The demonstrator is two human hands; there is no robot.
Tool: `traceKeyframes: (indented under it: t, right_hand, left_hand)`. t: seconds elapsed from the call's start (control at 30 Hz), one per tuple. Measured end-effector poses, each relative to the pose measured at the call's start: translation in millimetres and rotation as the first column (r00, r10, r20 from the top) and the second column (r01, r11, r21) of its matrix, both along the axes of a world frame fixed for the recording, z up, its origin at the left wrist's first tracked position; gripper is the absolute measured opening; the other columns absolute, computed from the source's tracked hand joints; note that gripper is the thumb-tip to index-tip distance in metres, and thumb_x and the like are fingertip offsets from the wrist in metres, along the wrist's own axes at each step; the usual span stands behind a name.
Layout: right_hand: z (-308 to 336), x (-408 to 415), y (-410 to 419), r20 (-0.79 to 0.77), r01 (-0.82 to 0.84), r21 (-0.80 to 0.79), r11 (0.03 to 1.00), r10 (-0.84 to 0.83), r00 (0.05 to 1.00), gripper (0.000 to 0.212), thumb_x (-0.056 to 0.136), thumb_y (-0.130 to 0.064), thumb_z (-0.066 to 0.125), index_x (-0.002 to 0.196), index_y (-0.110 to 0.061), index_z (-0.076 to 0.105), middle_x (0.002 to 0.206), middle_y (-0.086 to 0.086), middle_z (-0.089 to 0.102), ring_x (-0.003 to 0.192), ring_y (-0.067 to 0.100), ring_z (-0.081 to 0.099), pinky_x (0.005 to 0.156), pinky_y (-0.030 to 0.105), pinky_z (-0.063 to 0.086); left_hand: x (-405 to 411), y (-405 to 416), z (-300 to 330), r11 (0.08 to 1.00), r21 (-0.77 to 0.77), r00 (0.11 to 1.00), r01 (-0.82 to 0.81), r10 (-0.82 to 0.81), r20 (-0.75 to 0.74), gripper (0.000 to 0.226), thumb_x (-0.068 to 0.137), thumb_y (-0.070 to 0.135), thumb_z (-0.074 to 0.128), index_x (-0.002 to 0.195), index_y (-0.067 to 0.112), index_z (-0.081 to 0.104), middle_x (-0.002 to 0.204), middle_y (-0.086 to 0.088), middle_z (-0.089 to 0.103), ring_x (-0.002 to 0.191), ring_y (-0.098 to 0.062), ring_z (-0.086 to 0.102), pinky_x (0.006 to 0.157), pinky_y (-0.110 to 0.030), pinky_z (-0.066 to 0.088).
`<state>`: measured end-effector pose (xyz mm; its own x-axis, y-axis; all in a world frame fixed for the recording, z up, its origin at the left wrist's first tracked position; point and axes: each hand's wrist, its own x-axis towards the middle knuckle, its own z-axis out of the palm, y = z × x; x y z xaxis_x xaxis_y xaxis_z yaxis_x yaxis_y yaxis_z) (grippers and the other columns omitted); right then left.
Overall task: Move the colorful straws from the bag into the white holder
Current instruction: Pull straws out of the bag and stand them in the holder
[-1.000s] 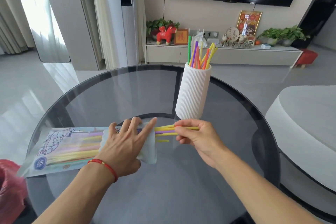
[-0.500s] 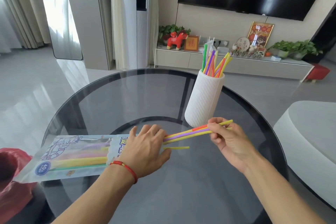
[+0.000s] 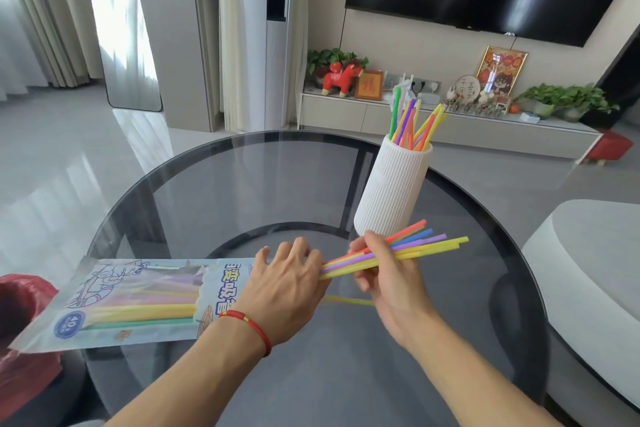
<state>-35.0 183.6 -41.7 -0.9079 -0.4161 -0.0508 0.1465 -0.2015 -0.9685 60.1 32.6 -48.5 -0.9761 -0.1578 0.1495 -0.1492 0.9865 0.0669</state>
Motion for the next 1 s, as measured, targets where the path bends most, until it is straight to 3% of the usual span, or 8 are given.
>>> traceKeyframes:
  t: [0.17, 0.27, 0.4, 0.47, 0.6, 0.7, 0.87, 1.0]
  right_hand:
    - [14, -18, 18, -0.091, 0.233, 0.033, 0.972, -0.229, 0.969, 0.039, 0.097, -0.019, 0.057, 0.059, -0.016, 0.068, 0.053, 0.0, 0.059, 0.041, 0.008, 0.049, 0.038, 0.019, 0.036]
    - [24, -35, 42, -0.144, 0.315, 0.042, 0.948, -0.306, 0.941, 0.032, 0.089, -0.029, 0.061, 0.062, -0.013, 0.067, 0.061, 0.003, 0.064, 0.042, 0.006, 0.049, 0.037, 0.019, 0.036]
    - [48, -54, 73, -0.166, 0.4, -0.044, 0.916, -0.401, 0.901, 0.047, 0.097, -0.02, 0.056, 0.051, -0.02, 0.066, 0.061, 0.003, 0.067, 0.041, 0.013, 0.041, 0.038, 0.023, 0.024]
    - [66, -60, 86, -0.264, 0.416, 0.0, 0.909, -0.401, 0.877, 0.048, 0.098, -0.021, 0.057, 0.051, -0.02, 0.067, 0.061, 0.002, 0.067, 0.046, 0.014, 0.047, 0.039, 0.023, 0.029]
    - [107, -70, 89, -0.659, 0.543, 0.196, 0.817, -0.3, 0.689, 0.037, 0.09, -0.034, 0.058, 0.058, -0.024, 0.072, 0.06, -0.008, 0.072, 0.052, 0.006, 0.063, 0.05, 0.02, 0.049]
    - [121, -72, 64, -0.81, 0.578, 0.371, 0.727, -0.051, 0.584, 0.04, 0.092, -0.034, 0.056, 0.056, -0.025, 0.07, 0.061, -0.01, 0.073, 0.062, 0.004, 0.068, 0.06, 0.009, 0.048]
    - [72, -62, 32, -0.743, 0.498, 0.589, 0.636, 0.185, 0.643, 0.045, 0.1, -0.028, 0.057, 0.067, 0.002, 0.065, 0.061, 0.015, 0.066, 0.071, 0.035, 0.064, 0.066, 0.046, 0.057]
    - [55, -58, 33, -0.684, 0.463, 0.608, 0.645, 0.13, 0.717, 0.042, 0.101, -0.031, 0.056, 0.07, -0.007, 0.073, 0.07, 0.01, 0.073, 0.087, 0.035, 0.068, 0.074, 0.047, 0.06]
  left_hand:
    - [0, -5, -3, 0.998, -0.038, 0.995, -0.045, 0.048, 0.09, 0.035, 0.102, 0.049, 0.024, 0.104, 0.022, 0.047, 0.114, 0.0, 0.043, 0.097, -0.025, 0.046, 0.095, -0.048, 0.04]
    - [0, -7, -7, 0.999, -0.027, 0.991, -0.04, 0.043, 0.125, 0.032, 0.101, 0.048, 0.029, 0.109, 0.022, 0.048, 0.12, -0.001, 0.044, 0.102, -0.026, 0.046, 0.098, -0.049, 0.038]
    - [1, -6, -6, 0.999, -0.007, 0.983, -0.039, 0.039, 0.18, 0.036, 0.098, 0.054, 0.035, 0.113, 0.023, 0.045, 0.122, -0.002, 0.044, 0.11, -0.027, 0.045, 0.103, -0.052, 0.035]
    - [2, -4, -6, 0.999, -0.021, 0.983, -0.025, 0.028, 0.179, 0.037, 0.098, 0.055, 0.034, 0.113, 0.023, 0.044, 0.12, -0.002, 0.045, 0.109, -0.027, 0.045, 0.103, -0.053, 0.034]
    - [2, -1, -6, 1.0, -0.016, 0.984, -0.008, 0.011, 0.18, 0.037, 0.098, 0.055, 0.033, 0.114, 0.024, 0.043, 0.121, -0.002, 0.044, 0.11, -0.027, 0.044, 0.104, -0.054, 0.033]
    - [2, 0, -6, 1.0, -0.018, 0.984, -0.002, 0.005, 0.179, 0.036, 0.098, 0.054, 0.033, 0.115, 0.024, 0.042, 0.122, -0.003, 0.044, 0.11, -0.027, 0.044, 0.104, -0.054, 0.034]
    - [5, -1, -7, 1.0, -0.007, 0.986, 0.011, -0.01, 0.169, 0.034, 0.097, 0.052, 0.034, 0.116, 0.024, 0.042, 0.123, -0.003, 0.045, 0.11, -0.028, 0.044, 0.103, -0.053, 0.034]
    - [4, -1, -8, 1.0, -0.009, 0.986, 0.019, -0.018, 0.168, 0.036, 0.097, 0.053, 0.035, 0.117, 0.024, 0.042, 0.122, -0.004, 0.045, 0.11, -0.029, 0.044, 0.103, -0.053, 0.034]
